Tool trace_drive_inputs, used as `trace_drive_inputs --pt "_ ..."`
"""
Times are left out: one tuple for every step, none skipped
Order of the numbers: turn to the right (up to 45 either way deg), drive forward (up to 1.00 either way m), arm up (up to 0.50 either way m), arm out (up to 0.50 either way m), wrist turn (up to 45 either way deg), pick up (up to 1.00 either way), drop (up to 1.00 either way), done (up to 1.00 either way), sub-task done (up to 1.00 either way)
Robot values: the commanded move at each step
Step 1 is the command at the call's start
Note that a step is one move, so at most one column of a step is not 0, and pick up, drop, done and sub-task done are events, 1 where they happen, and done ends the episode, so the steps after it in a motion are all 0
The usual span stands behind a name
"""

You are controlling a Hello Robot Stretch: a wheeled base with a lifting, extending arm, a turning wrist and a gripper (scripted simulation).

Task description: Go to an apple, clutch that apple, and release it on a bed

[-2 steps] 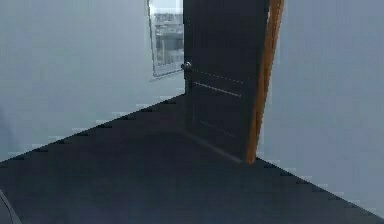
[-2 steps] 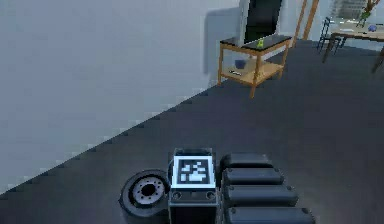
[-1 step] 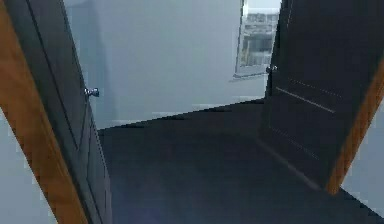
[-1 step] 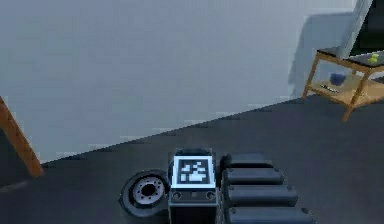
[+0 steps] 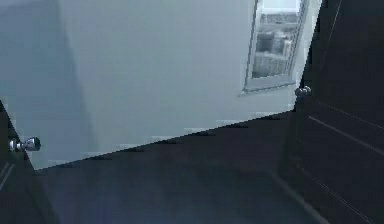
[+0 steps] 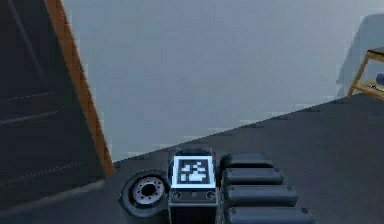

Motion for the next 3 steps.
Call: trace_drive_inputs --pt "12.0 0.0 0.0 0.0 0.0 0.0 0.0 0.0 0.0" --pt "0.0 1.0 0.0 0.0 0.0 0.0 0.0 0.0 0.0" --pt "0.0 0.5 0.0 0.0 0.0 0.0 0.0 0.0 0.0"
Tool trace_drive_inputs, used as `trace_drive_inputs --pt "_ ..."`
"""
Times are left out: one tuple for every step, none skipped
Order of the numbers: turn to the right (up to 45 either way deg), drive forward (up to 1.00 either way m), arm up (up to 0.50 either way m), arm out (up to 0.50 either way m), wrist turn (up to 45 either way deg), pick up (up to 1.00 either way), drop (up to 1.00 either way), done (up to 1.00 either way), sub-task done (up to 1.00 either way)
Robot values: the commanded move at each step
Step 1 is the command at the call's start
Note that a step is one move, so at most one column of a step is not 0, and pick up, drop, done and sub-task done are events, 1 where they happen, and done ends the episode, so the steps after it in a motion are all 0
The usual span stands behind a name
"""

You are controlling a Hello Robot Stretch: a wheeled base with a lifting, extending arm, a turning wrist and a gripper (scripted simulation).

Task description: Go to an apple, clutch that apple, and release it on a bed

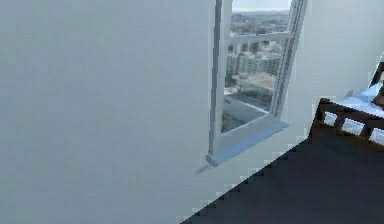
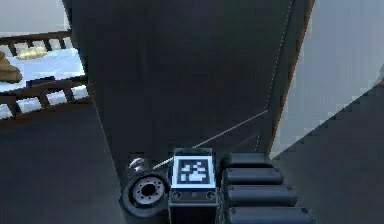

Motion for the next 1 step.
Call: trace_drive_inputs --pt "-6.0 0.0 0.0 0.0 0.0 0.0 0.0 0.0 0.0"
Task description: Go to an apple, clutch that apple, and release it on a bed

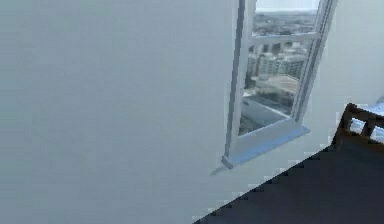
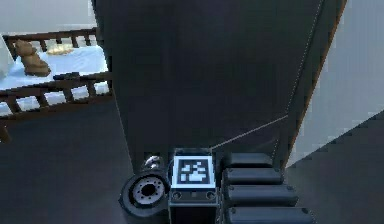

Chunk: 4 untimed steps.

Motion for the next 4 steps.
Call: trace_drive_inputs --pt "0.0 0.35 0.0 0.0 0.0 0.0 0.0 0.0 0.0" --pt "45.0 0.0 0.0 0.0 0.0 0.0 0.0 0.0 0.0" --pt "9.0 0.0 0.0 0.0 0.0 0.0 0.0 0.0 0.0" --pt "0.0 0.75 0.0 0.0 0.0 0.0 0.0 0.0 0.0"
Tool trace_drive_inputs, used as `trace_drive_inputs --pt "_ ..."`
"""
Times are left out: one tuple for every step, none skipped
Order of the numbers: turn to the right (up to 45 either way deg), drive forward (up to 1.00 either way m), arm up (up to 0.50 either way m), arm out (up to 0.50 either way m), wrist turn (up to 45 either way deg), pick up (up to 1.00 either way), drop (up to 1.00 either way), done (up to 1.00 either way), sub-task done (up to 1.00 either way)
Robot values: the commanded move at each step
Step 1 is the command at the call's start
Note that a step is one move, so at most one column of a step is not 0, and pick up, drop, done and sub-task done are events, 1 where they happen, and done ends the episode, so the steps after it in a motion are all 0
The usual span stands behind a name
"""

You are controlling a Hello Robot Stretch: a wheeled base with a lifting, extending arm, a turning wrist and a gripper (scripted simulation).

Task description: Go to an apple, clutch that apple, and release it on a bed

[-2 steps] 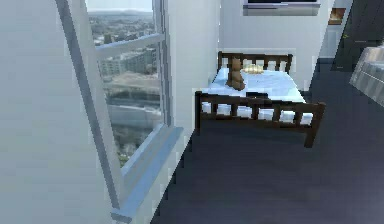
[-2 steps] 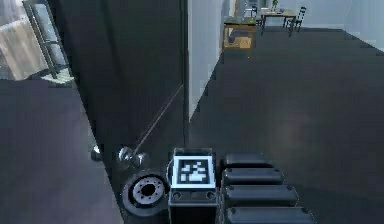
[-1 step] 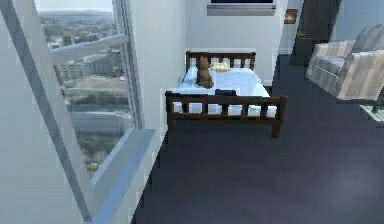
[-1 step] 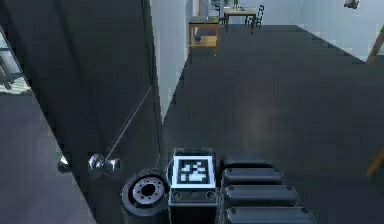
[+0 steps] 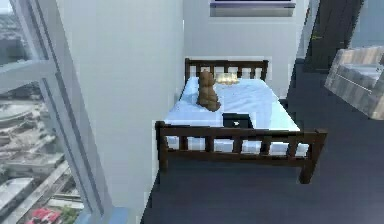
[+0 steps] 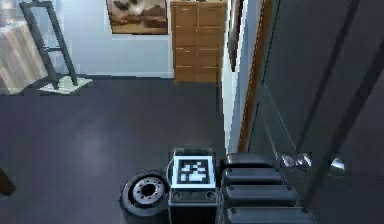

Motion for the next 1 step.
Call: trace_drive_inputs --pt "45.0 0.0 0.0 0.0 0.0 0.0 0.0 0.0 0.0"
